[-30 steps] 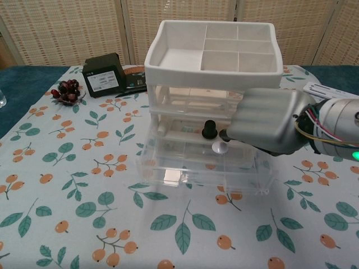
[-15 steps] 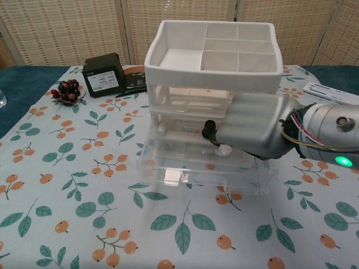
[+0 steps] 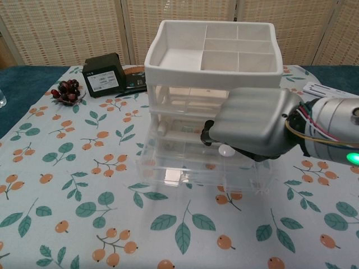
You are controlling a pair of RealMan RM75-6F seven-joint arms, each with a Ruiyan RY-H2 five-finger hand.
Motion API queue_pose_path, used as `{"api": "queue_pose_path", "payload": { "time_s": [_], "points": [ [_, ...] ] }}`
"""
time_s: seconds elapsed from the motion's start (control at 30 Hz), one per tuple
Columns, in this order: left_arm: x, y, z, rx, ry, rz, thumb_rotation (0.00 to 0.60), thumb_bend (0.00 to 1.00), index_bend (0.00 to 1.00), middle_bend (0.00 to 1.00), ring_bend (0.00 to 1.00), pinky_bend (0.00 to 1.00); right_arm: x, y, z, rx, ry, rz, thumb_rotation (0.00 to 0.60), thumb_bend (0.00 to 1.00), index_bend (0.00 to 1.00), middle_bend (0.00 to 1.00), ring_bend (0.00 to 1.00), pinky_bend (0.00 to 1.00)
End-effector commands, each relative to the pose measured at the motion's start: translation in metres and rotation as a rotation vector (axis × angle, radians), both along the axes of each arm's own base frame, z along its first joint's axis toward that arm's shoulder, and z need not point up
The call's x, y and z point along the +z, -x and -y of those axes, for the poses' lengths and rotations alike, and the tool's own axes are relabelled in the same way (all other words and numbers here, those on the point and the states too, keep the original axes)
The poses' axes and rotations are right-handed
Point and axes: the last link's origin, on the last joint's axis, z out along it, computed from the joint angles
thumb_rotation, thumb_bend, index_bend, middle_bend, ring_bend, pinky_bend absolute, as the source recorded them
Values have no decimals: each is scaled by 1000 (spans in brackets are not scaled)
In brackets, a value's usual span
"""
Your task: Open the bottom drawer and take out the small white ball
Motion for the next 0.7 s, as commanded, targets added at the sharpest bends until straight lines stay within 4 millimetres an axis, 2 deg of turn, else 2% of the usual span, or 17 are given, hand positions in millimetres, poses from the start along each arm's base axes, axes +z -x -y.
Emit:
{"api": "queue_pose_path", "payload": {
  "time_s": [0.03,0.43,0.7],
  "points": [
    [0,0,0,0,0,0,600,246,109,6,55,73,5,6,0,-21,9,-39,600,1000,202,1000,1000,1000],
    [-1,1,-1,2,2,1,600,246,109,6,55,73,16,16,1,-52,30,-82,600,1000,202,1000,1000,1000],
    [-2,1,0,3,4,2,600,246,109,6,55,73,13,22,-2,-74,6,-101,600,1000,202,1000,1000,1000]
  ]
}}
